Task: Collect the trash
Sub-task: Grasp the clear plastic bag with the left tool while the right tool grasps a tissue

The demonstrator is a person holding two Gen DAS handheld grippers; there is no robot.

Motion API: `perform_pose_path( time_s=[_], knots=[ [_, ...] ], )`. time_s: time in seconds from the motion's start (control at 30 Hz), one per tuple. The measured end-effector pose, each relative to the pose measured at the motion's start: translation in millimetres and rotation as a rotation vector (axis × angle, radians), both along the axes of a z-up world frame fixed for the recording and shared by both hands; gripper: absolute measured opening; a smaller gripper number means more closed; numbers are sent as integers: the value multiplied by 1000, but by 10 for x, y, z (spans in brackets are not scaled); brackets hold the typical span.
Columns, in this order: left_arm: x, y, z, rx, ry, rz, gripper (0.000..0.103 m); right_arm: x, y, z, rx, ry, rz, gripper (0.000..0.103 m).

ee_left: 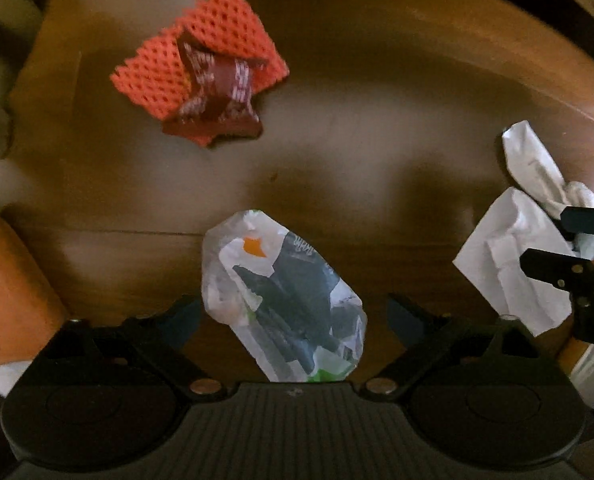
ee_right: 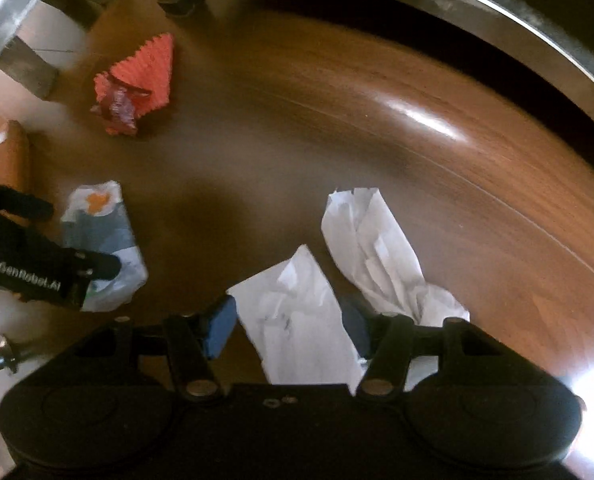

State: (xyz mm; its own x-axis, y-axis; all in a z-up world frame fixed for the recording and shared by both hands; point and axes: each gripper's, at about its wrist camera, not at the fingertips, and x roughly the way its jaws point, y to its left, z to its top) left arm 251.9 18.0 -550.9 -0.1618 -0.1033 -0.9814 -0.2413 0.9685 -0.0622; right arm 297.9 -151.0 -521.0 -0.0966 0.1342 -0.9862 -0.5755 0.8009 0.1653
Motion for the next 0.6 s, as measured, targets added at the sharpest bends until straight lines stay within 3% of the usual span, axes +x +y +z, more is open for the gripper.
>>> perform_pose_path(
  time_s=[0.27,0.3,0.4,0.6],
  knots=[
    [-23,-14,-195,-31,17,14,70,-13,70,-166,-37,-39,44,55],
    [-21,-21,-202,-33,16,12,66,-21,75,-187,-42,-38,47,52],
    [-17,-49,-210,-36,13,9,57,-39,86,-237,-64,-42,58,13],
    [12,-115,-150,-56,-2,13,31,-40,81,-218,-30,-26,56,2]
  ],
)
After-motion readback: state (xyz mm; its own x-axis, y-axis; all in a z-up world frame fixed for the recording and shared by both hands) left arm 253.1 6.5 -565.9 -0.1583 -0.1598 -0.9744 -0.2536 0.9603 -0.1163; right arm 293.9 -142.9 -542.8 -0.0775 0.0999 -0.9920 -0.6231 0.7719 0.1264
